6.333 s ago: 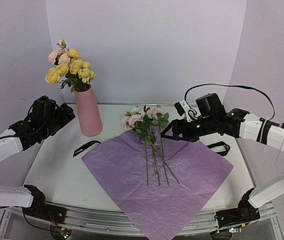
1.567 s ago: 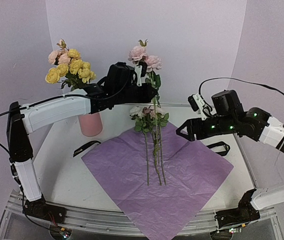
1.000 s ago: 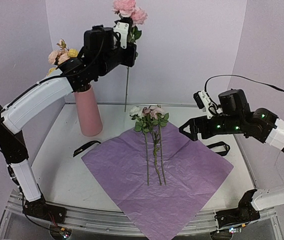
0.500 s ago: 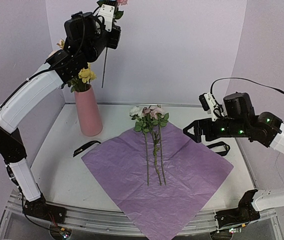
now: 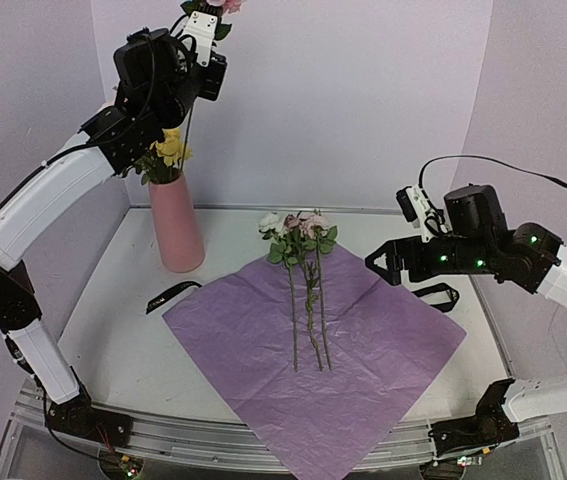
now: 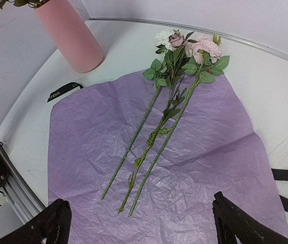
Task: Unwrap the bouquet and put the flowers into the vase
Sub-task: Insert the fake flower into the vase.
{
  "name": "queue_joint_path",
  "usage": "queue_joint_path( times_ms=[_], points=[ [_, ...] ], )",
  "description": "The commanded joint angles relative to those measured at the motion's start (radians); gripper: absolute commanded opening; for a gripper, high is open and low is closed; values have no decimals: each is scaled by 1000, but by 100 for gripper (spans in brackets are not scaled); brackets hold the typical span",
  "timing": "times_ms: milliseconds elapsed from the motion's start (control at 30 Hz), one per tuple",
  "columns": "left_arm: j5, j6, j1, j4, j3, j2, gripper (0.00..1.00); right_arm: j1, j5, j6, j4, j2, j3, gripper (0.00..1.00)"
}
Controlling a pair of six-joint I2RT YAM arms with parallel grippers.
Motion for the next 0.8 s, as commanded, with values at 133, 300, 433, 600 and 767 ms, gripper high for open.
queue_joint_path(
  times_ms=[133, 300, 433, 600, 767],
  points=[
    [-27, 69, 15, 91, -51, -38, 0, 1, 6, -3, -12, 7, 35, 98],
    [-32, 83, 31, 124, -97, -50, 0, 2, -1, -4, -13, 6, 36, 98],
    [-30, 71, 56, 175, -147, -65, 0, 2, -4, -7, -13, 10, 40, 98],
    [-10, 1, 94, 192, -200, -84, 0, 1, -8, -4, -17, 10, 47, 98],
    [7, -12, 111, 195, -181, -77, 0, 2, -19, 25, -42, -2, 129, 98]
  ],
)
